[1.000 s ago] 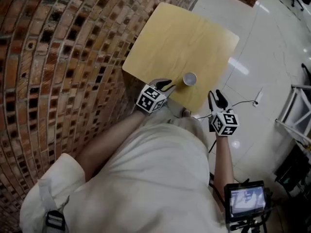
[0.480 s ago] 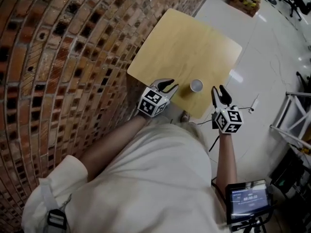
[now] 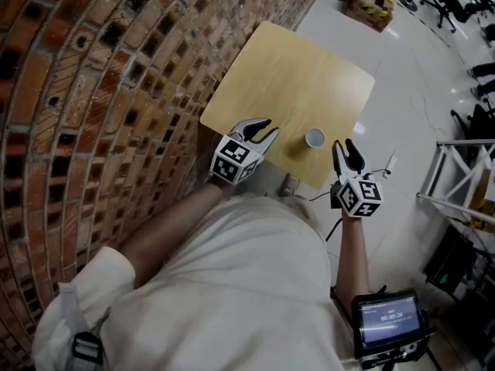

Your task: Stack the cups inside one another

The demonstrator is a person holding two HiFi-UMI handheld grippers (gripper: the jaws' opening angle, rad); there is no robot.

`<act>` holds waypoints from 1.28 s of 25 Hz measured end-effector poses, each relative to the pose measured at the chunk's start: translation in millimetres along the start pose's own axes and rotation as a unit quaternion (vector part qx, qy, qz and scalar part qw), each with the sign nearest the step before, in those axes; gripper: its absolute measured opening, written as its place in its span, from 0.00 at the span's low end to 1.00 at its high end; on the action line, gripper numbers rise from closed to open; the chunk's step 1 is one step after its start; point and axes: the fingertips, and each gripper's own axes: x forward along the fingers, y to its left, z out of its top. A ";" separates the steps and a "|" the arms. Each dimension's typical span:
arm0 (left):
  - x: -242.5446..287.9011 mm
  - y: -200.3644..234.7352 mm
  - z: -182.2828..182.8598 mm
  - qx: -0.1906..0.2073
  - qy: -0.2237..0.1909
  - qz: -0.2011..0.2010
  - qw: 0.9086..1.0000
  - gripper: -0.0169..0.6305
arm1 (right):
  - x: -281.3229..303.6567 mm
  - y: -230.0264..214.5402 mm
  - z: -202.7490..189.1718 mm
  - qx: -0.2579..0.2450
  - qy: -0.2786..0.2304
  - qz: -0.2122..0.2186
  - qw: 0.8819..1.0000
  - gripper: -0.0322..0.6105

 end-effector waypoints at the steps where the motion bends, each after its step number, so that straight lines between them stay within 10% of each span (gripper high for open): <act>1: -5.0 1.3 -1.9 0.000 -0.002 -0.003 1.000 0.22 | -1.3 4.5 -0.9 -0.001 -0.002 -0.006 1.000 0.26; 32: -26.5 11.2 -22.5 -0.006 0.026 -0.039 0.999 0.24 | -30.2 38.4 -18.5 0.021 -0.038 -0.059 0.997 0.26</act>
